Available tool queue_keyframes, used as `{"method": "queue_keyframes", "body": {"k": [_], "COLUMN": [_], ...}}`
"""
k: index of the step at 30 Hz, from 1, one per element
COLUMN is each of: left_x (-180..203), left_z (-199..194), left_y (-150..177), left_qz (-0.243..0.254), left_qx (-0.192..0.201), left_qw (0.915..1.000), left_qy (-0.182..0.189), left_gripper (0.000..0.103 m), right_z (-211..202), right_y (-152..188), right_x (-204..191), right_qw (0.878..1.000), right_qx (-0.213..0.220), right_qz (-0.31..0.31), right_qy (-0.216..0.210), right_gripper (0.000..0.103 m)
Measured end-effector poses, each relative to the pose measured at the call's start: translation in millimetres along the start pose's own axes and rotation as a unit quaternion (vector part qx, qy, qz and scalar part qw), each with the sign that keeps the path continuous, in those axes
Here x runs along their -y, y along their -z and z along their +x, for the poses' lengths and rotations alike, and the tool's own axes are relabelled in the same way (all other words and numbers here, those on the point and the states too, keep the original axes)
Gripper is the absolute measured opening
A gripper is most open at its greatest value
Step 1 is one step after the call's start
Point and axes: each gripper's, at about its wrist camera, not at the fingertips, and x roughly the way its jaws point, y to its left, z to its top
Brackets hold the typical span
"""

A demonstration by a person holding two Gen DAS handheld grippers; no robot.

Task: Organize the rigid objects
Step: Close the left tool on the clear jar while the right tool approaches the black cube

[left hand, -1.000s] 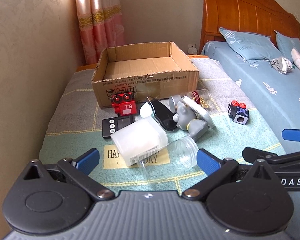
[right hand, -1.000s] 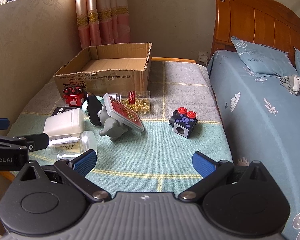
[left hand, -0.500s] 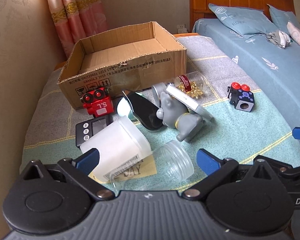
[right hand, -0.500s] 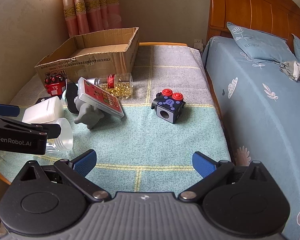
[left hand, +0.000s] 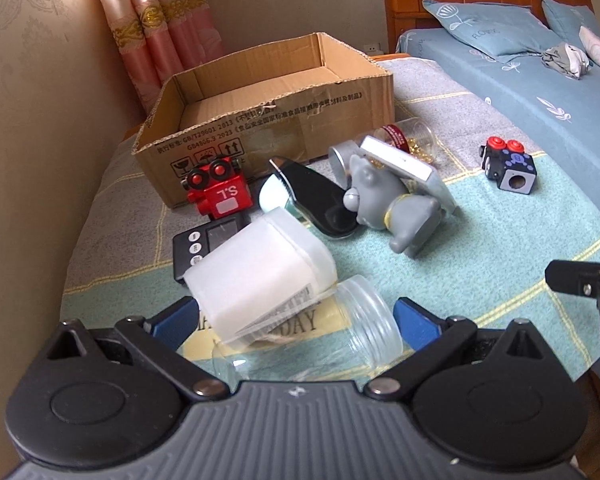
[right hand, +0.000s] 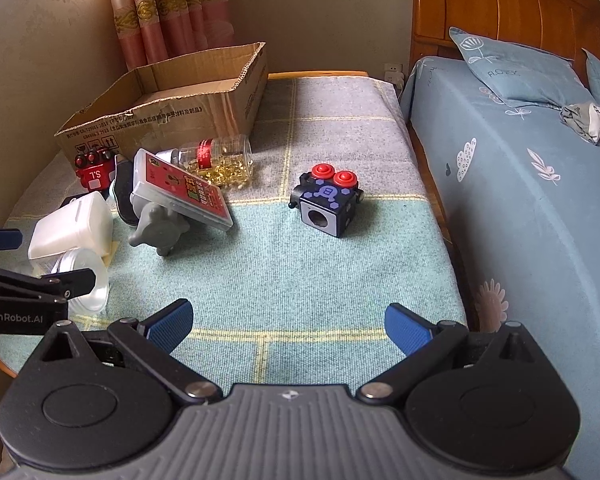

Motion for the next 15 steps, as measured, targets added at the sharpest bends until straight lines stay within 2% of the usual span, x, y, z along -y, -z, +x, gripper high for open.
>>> {"method": "queue_keyframes", "body": {"k": [10,15], "left_x": [-26,-41], "left_z": [-17,-5], "left_y": [31,37], "left_qz": [0.014,-0.026], "left_qx": [0.025,0.001], "left_qw": [0.9996,0.9997], "left_qy": [-0.008,-0.003], "left_gripper": [0.102,0.102], "right_z": [7,9], "right_y": [2,1], "right_x": [-11,-15], "right_qw": [1.0,1.0], "right_qx": [-0.011,-0.014], "right_qz": [-0.014,-0.017], "right_qy": [-0.006,-0.009], "right_gripper": [0.103,0.103]}}
